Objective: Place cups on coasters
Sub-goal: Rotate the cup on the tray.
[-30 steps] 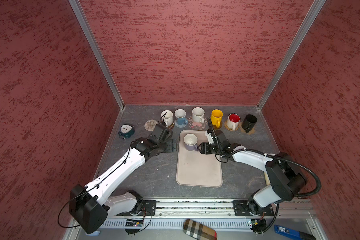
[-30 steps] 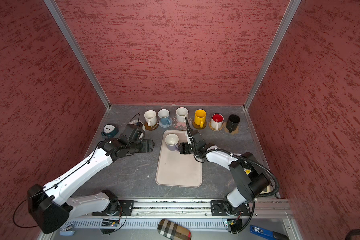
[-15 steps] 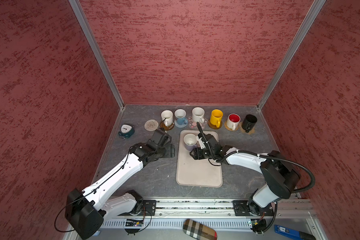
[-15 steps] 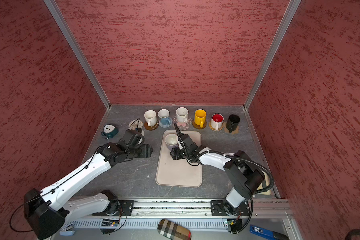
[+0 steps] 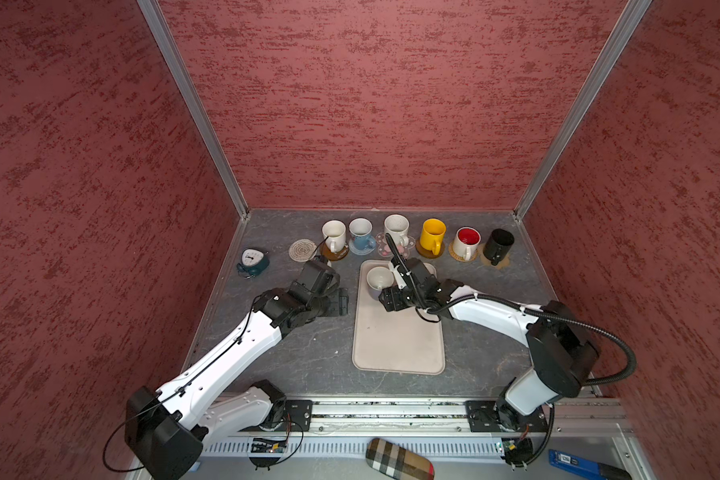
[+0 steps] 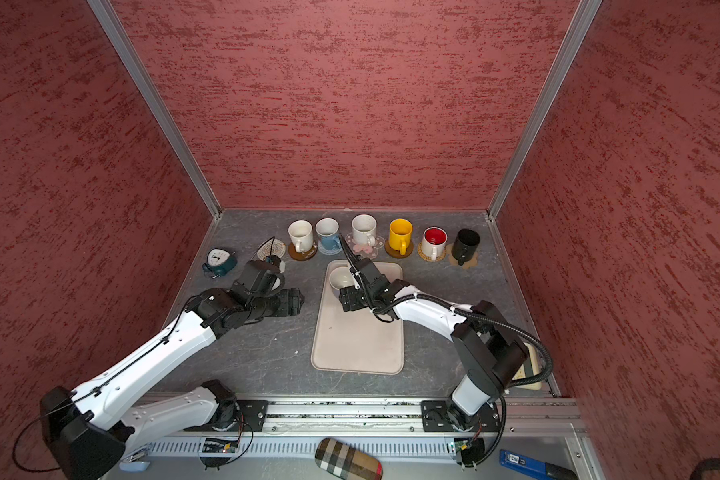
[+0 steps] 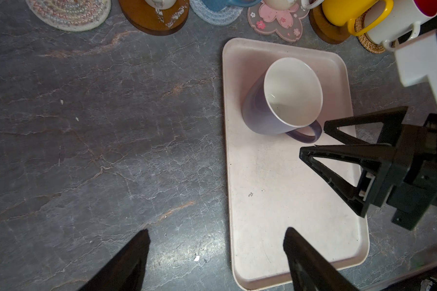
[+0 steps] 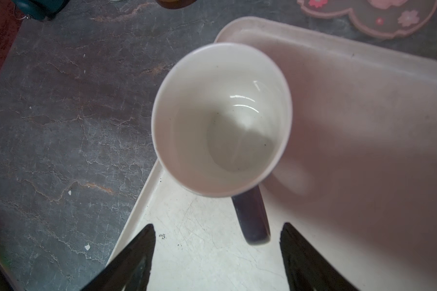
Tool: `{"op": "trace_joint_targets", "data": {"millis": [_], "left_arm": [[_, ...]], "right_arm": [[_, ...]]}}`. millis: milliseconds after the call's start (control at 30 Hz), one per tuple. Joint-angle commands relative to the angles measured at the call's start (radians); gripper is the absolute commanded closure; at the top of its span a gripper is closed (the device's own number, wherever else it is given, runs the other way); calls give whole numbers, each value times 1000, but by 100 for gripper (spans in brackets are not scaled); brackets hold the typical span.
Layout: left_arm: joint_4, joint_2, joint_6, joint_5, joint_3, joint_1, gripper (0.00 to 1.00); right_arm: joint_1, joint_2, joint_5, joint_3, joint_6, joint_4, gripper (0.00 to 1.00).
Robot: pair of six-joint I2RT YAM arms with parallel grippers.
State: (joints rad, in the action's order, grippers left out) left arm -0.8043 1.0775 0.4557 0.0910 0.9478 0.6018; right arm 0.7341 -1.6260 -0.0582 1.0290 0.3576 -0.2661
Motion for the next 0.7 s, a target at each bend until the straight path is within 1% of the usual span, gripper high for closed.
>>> {"op": "trace_joint_targets", "data": {"millis": [0, 167, 533, 667], "left_arm": [[-8, 5, -3, 15, 5, 6, 16], [-22, 3, -5, 27, 11, 6, 16], [-32, -27, -3, 29, -13, 4, 16], [-40, -31, 0, 20, -23, 0, 17]], "right_arm": [[2, -29, 5, 32, -40, -30, 21], [8, -38, -117, 18, 1, 37, 22], [66, -59, -194, 32, 54, 109, 25], [71, -79, -222, 54, 63, 115, 25]]}}
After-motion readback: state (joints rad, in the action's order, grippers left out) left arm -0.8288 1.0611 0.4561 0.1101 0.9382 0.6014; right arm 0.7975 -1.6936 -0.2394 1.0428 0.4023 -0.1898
